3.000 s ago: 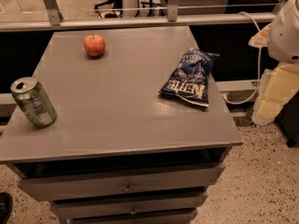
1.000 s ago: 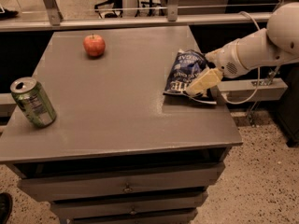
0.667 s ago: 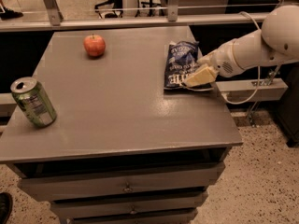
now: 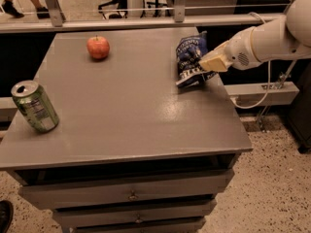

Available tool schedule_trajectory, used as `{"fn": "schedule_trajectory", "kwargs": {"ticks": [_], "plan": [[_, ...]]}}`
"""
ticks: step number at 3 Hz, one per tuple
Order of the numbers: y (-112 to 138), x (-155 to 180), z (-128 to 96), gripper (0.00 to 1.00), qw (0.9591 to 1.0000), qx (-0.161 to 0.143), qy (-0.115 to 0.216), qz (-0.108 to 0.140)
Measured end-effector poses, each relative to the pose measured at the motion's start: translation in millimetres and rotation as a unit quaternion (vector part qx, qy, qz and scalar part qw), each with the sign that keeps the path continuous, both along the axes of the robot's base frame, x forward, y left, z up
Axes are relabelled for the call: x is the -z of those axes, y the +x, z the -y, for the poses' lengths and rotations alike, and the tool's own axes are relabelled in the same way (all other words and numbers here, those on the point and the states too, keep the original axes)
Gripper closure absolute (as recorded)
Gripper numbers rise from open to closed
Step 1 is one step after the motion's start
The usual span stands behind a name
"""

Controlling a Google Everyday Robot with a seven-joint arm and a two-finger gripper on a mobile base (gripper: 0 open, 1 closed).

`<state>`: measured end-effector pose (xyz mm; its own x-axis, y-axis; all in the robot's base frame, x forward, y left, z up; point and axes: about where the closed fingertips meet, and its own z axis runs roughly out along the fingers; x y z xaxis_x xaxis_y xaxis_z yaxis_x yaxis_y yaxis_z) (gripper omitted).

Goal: Pick blue chip bag

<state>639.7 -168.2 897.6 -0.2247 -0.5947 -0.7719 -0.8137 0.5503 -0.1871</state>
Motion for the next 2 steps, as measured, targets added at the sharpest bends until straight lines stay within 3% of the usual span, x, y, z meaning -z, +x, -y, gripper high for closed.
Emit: {"fn": "schedule_trajectory", "kwargs": {"ticks": [1, 2], "plan": [[-11, -38, -5, 1.0, 0.9993, -0.017, 0.025, 0.024], [-23, -80, -6, 1.0, 0.9969, -0.034, 0.059, 0.038]]}}
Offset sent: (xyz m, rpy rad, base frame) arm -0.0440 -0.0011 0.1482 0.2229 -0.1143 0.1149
